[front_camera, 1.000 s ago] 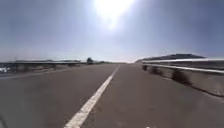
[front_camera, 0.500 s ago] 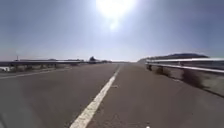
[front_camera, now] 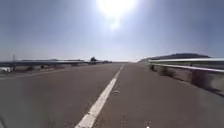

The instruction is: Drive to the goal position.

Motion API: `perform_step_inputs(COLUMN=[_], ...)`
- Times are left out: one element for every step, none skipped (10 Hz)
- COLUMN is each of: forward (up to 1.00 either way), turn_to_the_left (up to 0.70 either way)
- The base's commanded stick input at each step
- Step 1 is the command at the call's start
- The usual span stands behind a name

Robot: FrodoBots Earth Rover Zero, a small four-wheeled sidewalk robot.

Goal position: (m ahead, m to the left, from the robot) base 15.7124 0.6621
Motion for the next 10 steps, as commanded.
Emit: perform_step_inputs(forward=[0.70, 0.70, 0.70, 0.70, 0.70, 0.70, 0.70, 0.70, 0.70, 0.70], turn_to_the_left=[0.00, 0.00, 0.00, 0.00, 0.00, -0.15, -0.35, -0.29, -0.12, 0.00])
